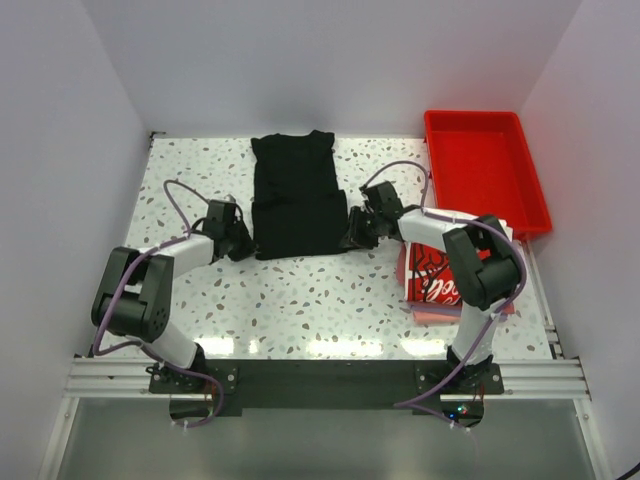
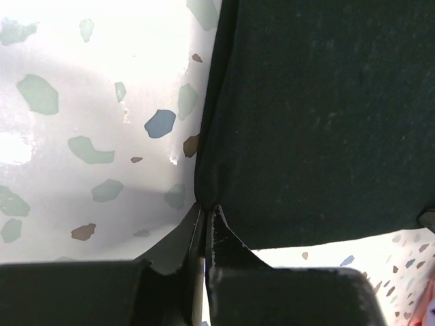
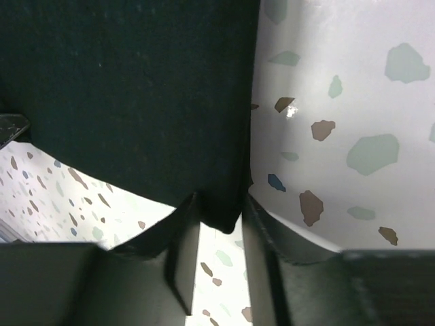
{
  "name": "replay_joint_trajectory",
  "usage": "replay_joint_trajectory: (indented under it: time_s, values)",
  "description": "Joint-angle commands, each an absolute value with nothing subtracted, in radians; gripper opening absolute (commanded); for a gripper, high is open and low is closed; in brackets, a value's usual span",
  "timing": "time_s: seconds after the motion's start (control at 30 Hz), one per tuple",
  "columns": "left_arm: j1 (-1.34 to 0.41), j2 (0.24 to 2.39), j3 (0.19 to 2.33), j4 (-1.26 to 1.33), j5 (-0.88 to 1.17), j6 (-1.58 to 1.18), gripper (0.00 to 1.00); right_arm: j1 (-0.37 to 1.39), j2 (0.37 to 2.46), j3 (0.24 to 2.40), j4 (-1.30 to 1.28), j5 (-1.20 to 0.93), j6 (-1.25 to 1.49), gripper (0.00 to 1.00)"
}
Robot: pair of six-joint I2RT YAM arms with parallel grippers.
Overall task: Fold and stack the t-shirts
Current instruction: Fold the tshirt
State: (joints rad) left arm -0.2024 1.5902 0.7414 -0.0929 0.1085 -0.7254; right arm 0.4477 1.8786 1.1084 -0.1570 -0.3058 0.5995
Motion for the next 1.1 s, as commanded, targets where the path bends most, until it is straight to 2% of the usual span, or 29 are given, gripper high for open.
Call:
replay_joint_trajectory:
  time_s: [0.0, 0.13, 0.2, 0.27, 0.4, 0.57, 0.67, 0.83, 1.07]
  values:
    - [-0.195, 1.612, 0.727, -0.067, 0.136, -0.71, 0.0, 0.459, 1.901, 1.1, -0.117, -0.311, 0.623, 0.31]
    - [-0.196, 1.594, 0.706, -0.067, 0.152, -0.709, 0.0, 0.474, 1.898, 1.059, -0.109, -0.318, 0.627, 0.17]
    - [-0.196, 1.568, 0.674, -0.072, 0.15, -0.712, 0.0, 0.476, 1.879, 1.04, -0.098, -0.336, 0.626, 0.06]
    - [-0.198, 1.51, 0.644, -0.08, 0.155, -0.713, 0.0, 0.479, 1.855, 1.006, -0.1, -0.345, 0.623, 0.0]
    - [-0.198, 1.363, 0.539, -0.152, 0.138, -0.732, 0.0, 0.495, 1.772, 0.948, -0.182, -0.362, 0.575, 0.0]
    - [-0.21, 1.074, 0.454, -0.271, 0.121, -0.753, 0.0, 0.538, 1.62, 0.865, -0.322, -0.498, 0.531, 0.0]
    - [-0.216, 0.902, 0.443, -0.394, 0.127, -0.767, 0.0, 0.586, 1.527, 0.864, -0.5, -0.534, 0.468, 0.0]
    - [-0.219, 0.634, 0.514, -0.54, 0.209, -0.75, 0.0, 0.629, 1.376, 0.943, -0.814, -0.6, 0.364, 0.0]
    - [-0.219, 0.471, 0.699, -0.709, 0.141, -0.735, 0.0, 0.634, 1.218, 1.019, -1.018, -0.791, 0.338, 0.0]
